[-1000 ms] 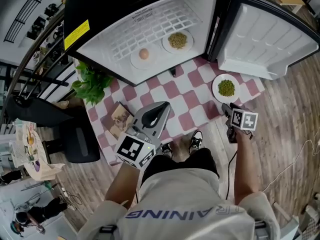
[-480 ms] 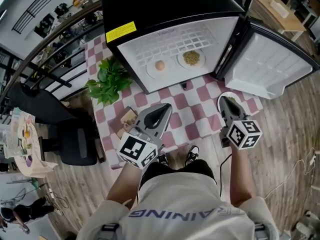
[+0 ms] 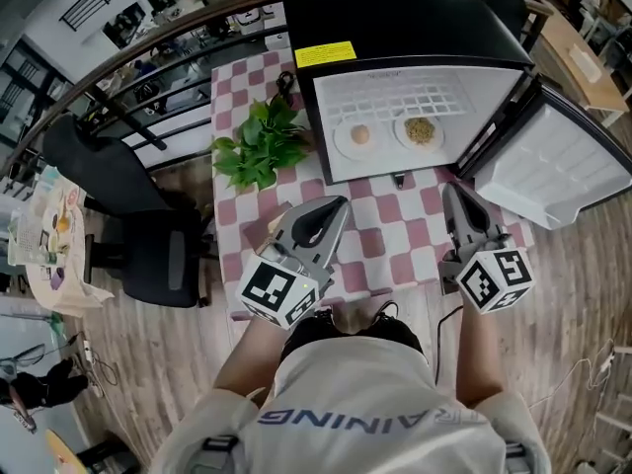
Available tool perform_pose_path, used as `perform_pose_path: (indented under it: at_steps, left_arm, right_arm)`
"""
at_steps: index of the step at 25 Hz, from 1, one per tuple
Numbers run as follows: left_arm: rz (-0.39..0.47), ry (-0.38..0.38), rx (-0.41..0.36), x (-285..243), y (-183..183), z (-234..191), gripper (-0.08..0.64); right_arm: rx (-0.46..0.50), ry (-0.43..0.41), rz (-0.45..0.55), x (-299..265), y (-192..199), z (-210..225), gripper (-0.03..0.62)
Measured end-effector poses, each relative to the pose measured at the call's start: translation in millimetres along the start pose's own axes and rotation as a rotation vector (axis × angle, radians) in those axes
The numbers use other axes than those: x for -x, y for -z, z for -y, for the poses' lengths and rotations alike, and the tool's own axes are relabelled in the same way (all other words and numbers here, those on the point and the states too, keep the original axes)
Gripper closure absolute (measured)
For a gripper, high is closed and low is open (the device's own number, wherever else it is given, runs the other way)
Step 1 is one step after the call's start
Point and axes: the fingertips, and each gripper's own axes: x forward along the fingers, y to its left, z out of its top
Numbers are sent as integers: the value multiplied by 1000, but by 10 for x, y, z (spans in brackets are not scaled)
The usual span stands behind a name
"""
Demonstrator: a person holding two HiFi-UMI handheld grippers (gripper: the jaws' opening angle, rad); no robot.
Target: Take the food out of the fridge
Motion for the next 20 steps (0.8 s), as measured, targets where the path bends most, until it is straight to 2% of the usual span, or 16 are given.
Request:
perform_pose_path:
  at_steps: [5,11,17,20]
  left_arm:
    - [2,-32,-37,114,-34,-92,555]
    - [24,-44,4,139,-42,-147,555]
    - [3,-39,-1,104,-4,-122,555]
    - [-7,-44,-3,105,22,-117,555]
  right_arm:
    - [0,-38,-7,-135,14,-155,572]
    - [-28,-33,-35,-176,125,-116,572]
    - [-62,-19,-51,-188,180,-29,572]
    - [-109,-28,-92,-244,304,10,571]
